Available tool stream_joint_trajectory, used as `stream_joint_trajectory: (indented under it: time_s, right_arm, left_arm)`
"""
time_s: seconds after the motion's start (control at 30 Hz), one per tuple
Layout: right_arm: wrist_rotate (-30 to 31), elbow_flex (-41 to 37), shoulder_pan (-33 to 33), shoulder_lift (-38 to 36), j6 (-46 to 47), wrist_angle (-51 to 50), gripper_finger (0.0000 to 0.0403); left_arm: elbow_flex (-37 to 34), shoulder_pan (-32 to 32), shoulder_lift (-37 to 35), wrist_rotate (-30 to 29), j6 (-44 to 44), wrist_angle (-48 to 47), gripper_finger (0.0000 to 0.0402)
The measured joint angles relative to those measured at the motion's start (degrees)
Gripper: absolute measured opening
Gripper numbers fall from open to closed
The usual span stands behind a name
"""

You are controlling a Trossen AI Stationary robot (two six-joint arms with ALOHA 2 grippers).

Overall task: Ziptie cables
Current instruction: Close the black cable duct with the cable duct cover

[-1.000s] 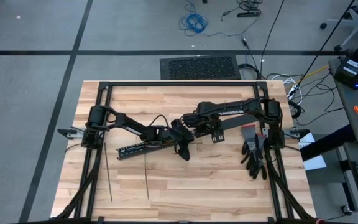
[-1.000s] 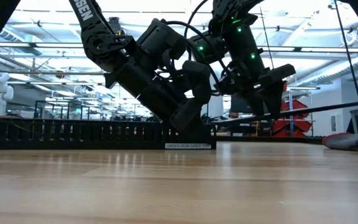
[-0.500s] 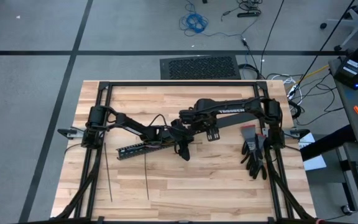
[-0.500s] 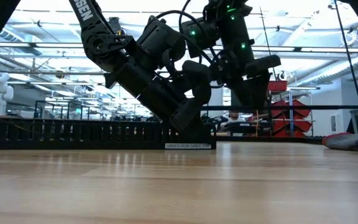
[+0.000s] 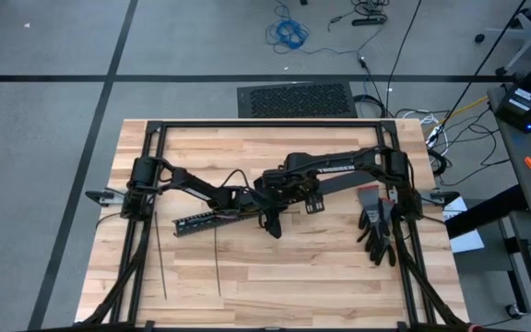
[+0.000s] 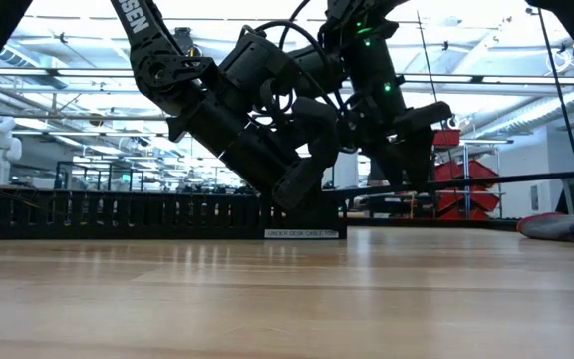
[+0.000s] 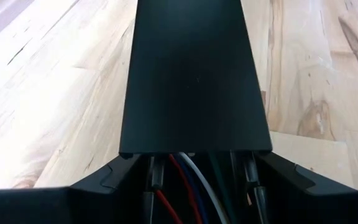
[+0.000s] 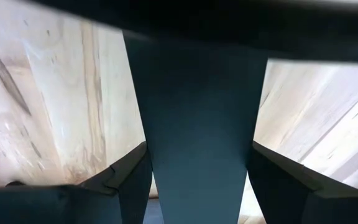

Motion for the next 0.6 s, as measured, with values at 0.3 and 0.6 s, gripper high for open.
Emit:
stream_joint_trajectory:
  time_s: [0.3,0.6]
  right_arm:
    - [-0.2,0.0,-0.2,0.0,0.2,-0.4,0.0228]
    - [-0.4,-0.1,-0.2,0.0,0.1,0.7,0.0228]
  left_arm:
    - [0.0,-0.6,0.0,0.0,-0.1,-0.1,0.0228]
    - [0.0,-0.8,0.0,0.0,-0.3,-0.2,0.0228]
